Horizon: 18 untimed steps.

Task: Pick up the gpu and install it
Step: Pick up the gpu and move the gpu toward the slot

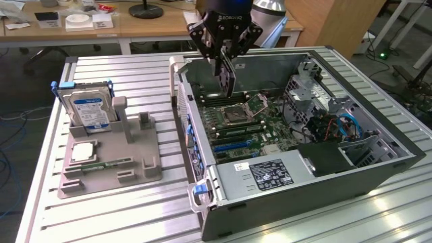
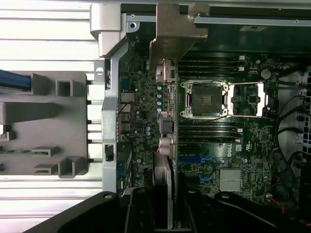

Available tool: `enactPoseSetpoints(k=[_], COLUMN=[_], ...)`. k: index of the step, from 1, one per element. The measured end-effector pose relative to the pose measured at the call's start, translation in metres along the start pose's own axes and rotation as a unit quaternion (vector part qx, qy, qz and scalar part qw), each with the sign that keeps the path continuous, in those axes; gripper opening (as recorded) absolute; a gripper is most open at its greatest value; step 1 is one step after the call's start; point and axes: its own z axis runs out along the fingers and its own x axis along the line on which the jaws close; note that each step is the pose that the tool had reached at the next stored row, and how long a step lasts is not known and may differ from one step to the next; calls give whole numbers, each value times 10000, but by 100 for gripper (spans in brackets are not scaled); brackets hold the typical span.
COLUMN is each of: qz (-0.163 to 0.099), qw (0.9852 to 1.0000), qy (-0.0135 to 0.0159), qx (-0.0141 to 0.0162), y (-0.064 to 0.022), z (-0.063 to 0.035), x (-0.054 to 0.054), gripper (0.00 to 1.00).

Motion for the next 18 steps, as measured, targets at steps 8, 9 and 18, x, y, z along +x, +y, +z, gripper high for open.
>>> enactPoseSetpoints(k=[8, 9, 18], qz=[0, 0, 0], qw=[10000, 10000, 10000], qy=[1, 1, 1], qx=[0, 0, 0], y=[1, 1, 2], z=[2, 2, 5], x=[-54, -59, -102], gripper=[28, 28, 28])
